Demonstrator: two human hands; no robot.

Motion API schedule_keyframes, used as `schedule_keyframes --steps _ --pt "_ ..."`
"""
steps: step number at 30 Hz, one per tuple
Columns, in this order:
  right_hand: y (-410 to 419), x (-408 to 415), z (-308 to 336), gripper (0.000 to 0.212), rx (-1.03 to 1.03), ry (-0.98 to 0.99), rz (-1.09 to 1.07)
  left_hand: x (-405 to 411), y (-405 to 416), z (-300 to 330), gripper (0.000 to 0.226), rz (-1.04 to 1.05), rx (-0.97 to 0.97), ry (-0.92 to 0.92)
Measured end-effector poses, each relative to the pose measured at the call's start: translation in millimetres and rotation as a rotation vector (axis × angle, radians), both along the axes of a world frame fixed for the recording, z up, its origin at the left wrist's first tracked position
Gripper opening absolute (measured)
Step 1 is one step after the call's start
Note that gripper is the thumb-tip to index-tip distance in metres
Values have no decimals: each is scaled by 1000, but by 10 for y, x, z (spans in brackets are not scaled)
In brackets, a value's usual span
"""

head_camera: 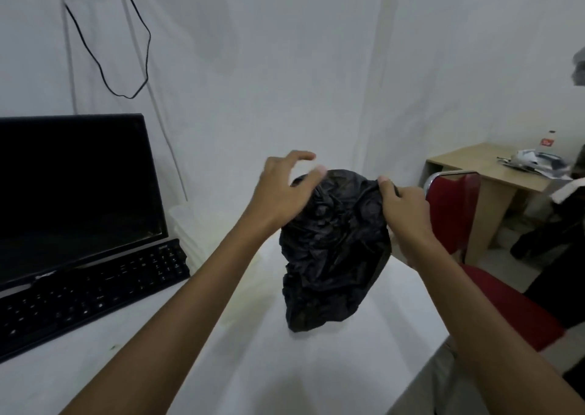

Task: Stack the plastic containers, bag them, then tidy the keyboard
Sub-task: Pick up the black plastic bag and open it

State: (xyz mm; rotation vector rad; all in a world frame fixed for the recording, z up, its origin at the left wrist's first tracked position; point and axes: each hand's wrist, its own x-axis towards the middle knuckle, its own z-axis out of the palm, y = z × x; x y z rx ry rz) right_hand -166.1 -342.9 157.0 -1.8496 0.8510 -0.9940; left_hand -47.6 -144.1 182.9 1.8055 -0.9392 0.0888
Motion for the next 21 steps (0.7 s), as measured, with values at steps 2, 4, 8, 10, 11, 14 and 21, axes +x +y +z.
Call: schedule_keyframes --steps 2,4,8,10,11,14,21 --pt "14 45 76 59 312 -194 97 -61 -70 -132 61 -103 206 -55" --pt "50 59 147 49 492 -275 147 -110 -131 -280 65 -162 342 -24" --pt "47 58 135 55 607 -320 145 -106 -179 -490 38 -153 345 77" --pt "24 39 116 51 633 -370 119 -108 -134 -518 27 -159 371 88" --pt "14 20 106 50 636 -384 86 -104 -104 -520 20 -137 366 99" --pt "-24 -21 72 48 632 -454 -41 -49 -23 -495 15 -4 280 124" --pt "-100 -22 -21 71 477 -213 112 16 81 -340 37 94 -85 353"
